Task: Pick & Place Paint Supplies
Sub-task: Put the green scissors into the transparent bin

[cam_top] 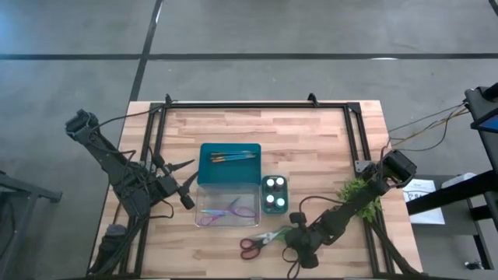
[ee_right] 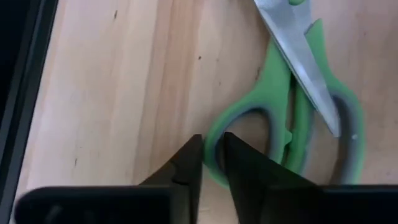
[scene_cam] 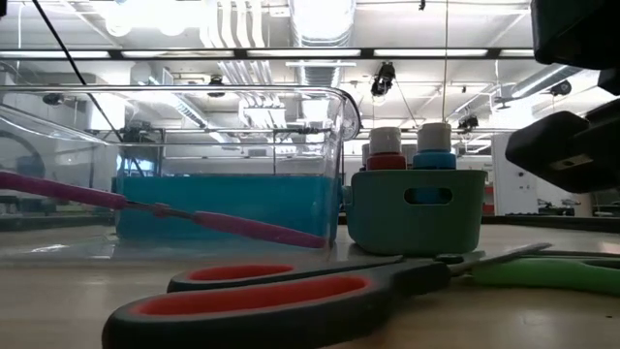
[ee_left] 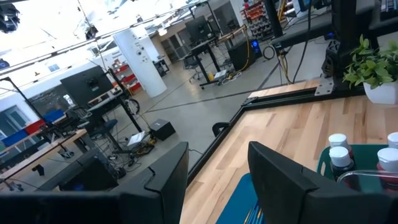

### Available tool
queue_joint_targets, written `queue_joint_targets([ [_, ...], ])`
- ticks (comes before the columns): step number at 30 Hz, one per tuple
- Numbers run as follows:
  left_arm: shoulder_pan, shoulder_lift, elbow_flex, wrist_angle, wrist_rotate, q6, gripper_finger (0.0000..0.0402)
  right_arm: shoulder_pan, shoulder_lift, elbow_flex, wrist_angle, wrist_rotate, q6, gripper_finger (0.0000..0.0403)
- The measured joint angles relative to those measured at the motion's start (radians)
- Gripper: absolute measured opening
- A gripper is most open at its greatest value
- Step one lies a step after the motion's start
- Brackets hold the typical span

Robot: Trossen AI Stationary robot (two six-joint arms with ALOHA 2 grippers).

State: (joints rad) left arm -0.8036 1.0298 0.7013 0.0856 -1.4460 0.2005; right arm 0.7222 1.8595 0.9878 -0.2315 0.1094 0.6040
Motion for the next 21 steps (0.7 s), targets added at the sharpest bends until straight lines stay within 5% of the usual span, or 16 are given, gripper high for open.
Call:
queue_joint_targets([
  [4, 0.0, 0.0, 0.0, 0.0, 0.0, 0.0, 0.0173, 0.0, 0.0, 0.0, -0.001, -0.001, 0.002, 0.002],
  [21, 0.0, 0.0, 0.0, 0.0, 0.0, 0.0, 0.0173, 0.014, 0.0, -0.002, 0.023, 0.009, 0.019, 0.0019],
])
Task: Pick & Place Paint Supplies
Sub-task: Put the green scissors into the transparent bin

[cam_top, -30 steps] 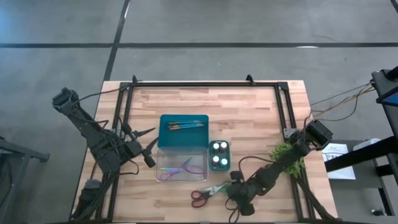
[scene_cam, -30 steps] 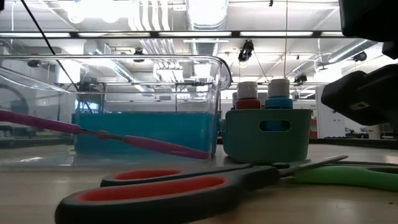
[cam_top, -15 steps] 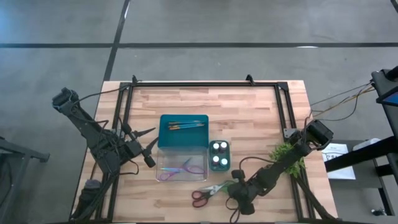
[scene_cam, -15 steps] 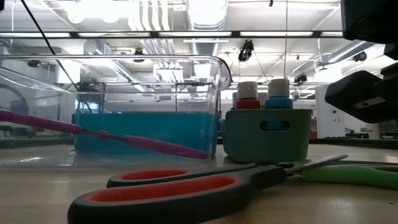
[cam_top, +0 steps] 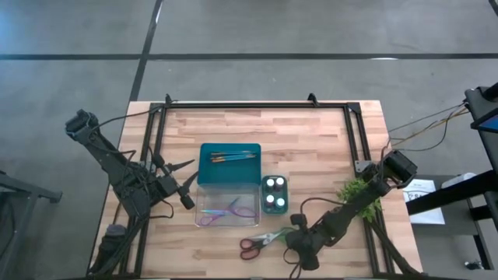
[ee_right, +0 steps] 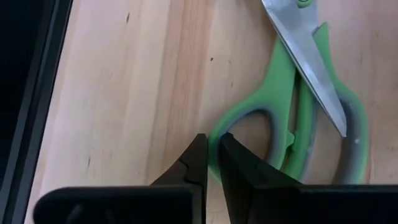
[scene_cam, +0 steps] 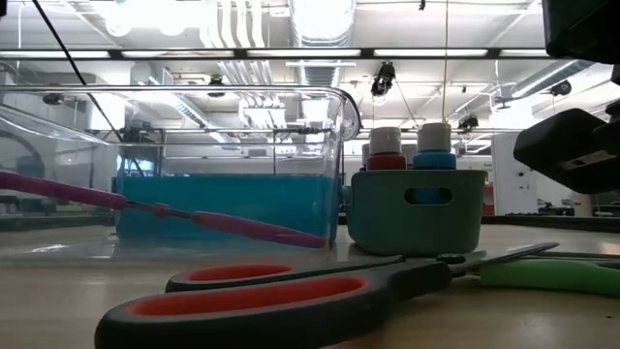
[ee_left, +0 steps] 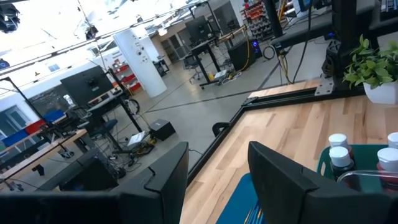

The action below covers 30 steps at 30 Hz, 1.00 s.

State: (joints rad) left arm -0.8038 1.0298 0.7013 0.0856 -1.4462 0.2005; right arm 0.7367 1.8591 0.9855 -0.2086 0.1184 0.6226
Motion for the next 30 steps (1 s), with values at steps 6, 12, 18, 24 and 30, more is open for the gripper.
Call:
queue_joint_targets([
  [6, 0.0, 0.0, 0.0, 0.0, 0.0, 0.0, 0.0173, 0.011, -0.013, 0.0, -0.035, 0.022, 0.036, 0.0018],
  [12, 0.0, 0.0, 0.0, 0.0, 0.0, 0.0, 0.0173, 0.023, -0.032, 0.035, -0.154, 0.071, 0.033, 0.0017],
  [18, 0.0, 0.0, 0.0, 0.0, 0.0, 0.0, 0.0173, 0.031, -0.036, 0.07, -0.198, 0.06, 0.02, 0.0017],
  [24, 0.0, 0.0, 0.0, 0.0, 0.0, 0.0, 0.0173, 0.041, -0.037, 0.108, -0.292, 0.054, 0.042, 0.0017],
  [30, 0.0, 0.0, 0.0, 0.0, 0.0, 0.0, 0.0173, 0.045, -0.038, 0.119, -0.367, 0.066, 0.068, 0.0017],
])
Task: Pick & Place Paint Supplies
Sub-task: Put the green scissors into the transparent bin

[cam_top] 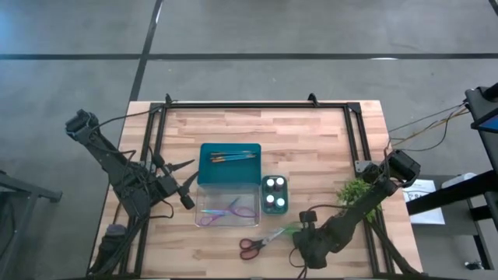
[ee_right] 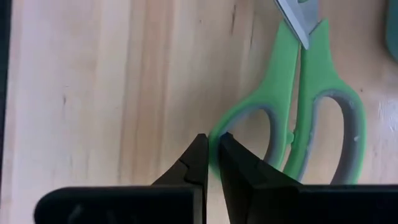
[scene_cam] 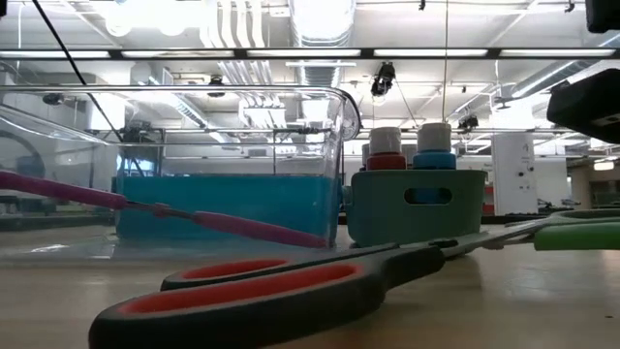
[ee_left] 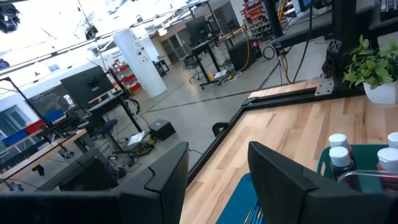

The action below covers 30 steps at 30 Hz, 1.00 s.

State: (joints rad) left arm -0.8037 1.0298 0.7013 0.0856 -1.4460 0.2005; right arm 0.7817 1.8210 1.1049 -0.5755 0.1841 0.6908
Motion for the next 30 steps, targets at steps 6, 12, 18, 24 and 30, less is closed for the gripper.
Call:
queue_joint_targets([
  [6, 0.0, 0.0, 0.0, 0.0, 0.0, 0.0, 0.0173, 0.006, 0.0, -0.002, -0.054, 0.006, 0.032, 0.0017],
  [12, 0.0, 0.0, 0.0, 0.0, 0.0, 0.0, 0.0173, 0.03, 0.0, 0.004, -0.104, -0.011, 0.077, 0.0017],
  [18, 0.0, 0.0, 0.0, 0.0, 0.003, 0.0, 0.0173, 0.036, -0.002, 0.041, -0.178, 0.009, 0.092, 0.0017],
  [24, 0.0, 0.0, 0.0, 0.0, 0.007, 0.0, 0.0173, 0.056, -0.002, 0.079, -0.19, 0.003, 0.071, 0.0017],
  [30, 0.0, 0.0, 0.0, 0.0, 0.007, 0.001, 0.0173, 0.093, -0.002, 0.194, -0.329, 0.015, 0.091, 0.0017],
])
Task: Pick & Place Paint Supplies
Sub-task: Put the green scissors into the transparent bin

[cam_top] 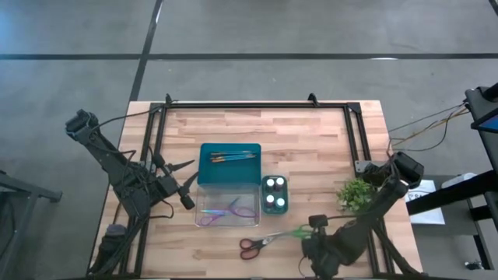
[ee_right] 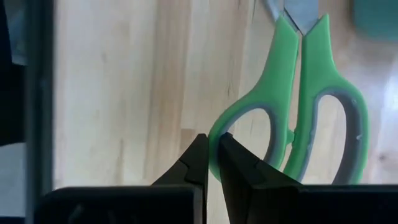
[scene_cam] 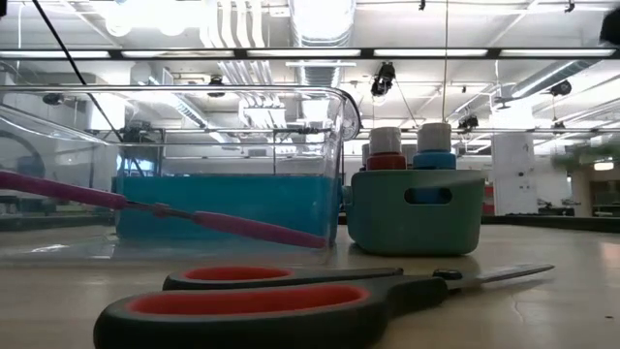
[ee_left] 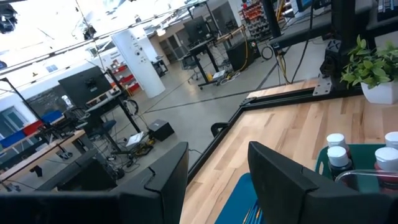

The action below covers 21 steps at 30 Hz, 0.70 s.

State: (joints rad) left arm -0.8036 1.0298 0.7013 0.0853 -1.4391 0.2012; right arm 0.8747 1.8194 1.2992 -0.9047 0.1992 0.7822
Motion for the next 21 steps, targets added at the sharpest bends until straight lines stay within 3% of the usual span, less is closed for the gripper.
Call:
queue_joint_targets([
  [3, 0.0, 0.0, 0.0, 0.0, 0.017, -0.001, 0.0173, 0.018, 0.0, 0.055, -0.019, 0.059, -0.01, 0.0017],
  [9, 0.002, 0.0, 0.004, 0.001, 0.2, -0.004, 0.0173, 0.022, -0.001, 0.093, -0.035, 0.153, -0.078, 0.0017],
  [21, 0.005, 0.0, 0.006, 0.03, 0.202, 0.008, 0.0173, -0.042, -0.001, 0.206, -0.076, 0.361, -0.35, 0.0017],
])
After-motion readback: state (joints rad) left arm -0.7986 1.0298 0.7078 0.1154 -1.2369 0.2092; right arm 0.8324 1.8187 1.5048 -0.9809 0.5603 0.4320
